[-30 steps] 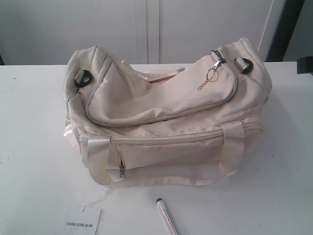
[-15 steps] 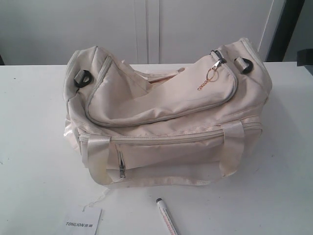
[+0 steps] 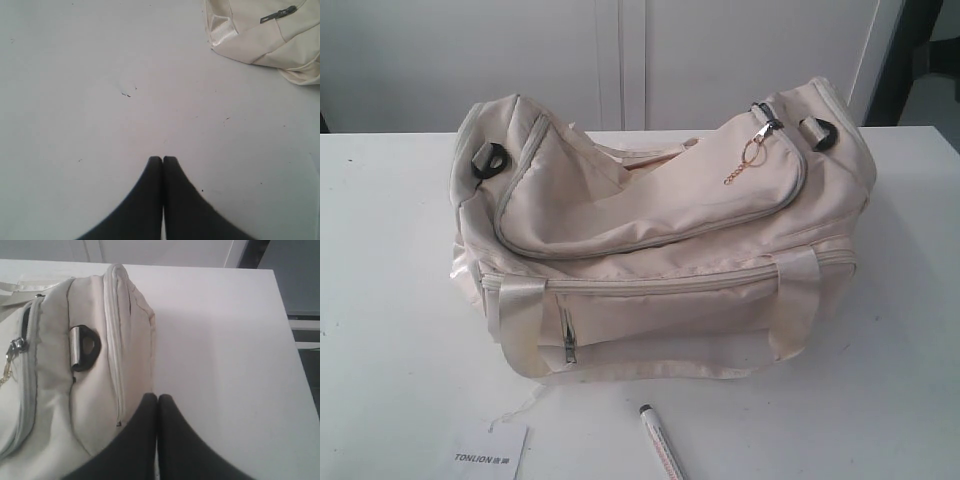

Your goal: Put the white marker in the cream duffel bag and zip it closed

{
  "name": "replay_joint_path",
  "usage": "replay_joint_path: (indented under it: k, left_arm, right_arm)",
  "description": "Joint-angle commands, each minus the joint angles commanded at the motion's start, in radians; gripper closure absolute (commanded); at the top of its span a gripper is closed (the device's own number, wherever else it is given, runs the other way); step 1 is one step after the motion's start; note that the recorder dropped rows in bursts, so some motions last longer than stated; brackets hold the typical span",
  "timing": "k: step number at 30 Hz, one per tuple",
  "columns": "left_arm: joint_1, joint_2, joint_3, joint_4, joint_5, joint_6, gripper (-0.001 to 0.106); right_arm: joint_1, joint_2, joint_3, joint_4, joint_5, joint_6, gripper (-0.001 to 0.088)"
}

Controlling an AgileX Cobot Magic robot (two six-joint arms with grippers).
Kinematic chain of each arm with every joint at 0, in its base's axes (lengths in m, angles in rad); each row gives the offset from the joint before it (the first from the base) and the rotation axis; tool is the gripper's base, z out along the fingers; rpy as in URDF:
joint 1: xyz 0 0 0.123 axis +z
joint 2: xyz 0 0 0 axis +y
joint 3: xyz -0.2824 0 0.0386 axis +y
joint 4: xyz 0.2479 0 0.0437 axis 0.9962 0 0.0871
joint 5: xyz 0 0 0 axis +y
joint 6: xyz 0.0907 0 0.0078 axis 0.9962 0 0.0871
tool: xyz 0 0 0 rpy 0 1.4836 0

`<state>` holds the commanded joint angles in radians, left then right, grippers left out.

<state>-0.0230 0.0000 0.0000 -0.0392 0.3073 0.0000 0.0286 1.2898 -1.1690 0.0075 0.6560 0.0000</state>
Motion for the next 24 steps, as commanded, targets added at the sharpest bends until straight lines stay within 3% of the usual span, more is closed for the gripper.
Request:
replay_joint_path:
  k: [10,17,24]
  left_arm:
    - [0.0,0.0,0.0,0.0,0.0,0.0,0.105]
    - [0.0,0.0,0.0,0.0,0.0,0.0,0.105]
    - [0.0,0.0,0.0,0.0,0.0,0.0,0.105]
  right_arm:
    - [0.0,0.094,-0.07,0.024,0.031,-0.016,0.0868]
    - [0.0,0.149,-0.115,0.177,0.042,-0.132,0.0868]
    - [0.0,0.243,-0.202,0.22,0.069,-0.16,0.0868]
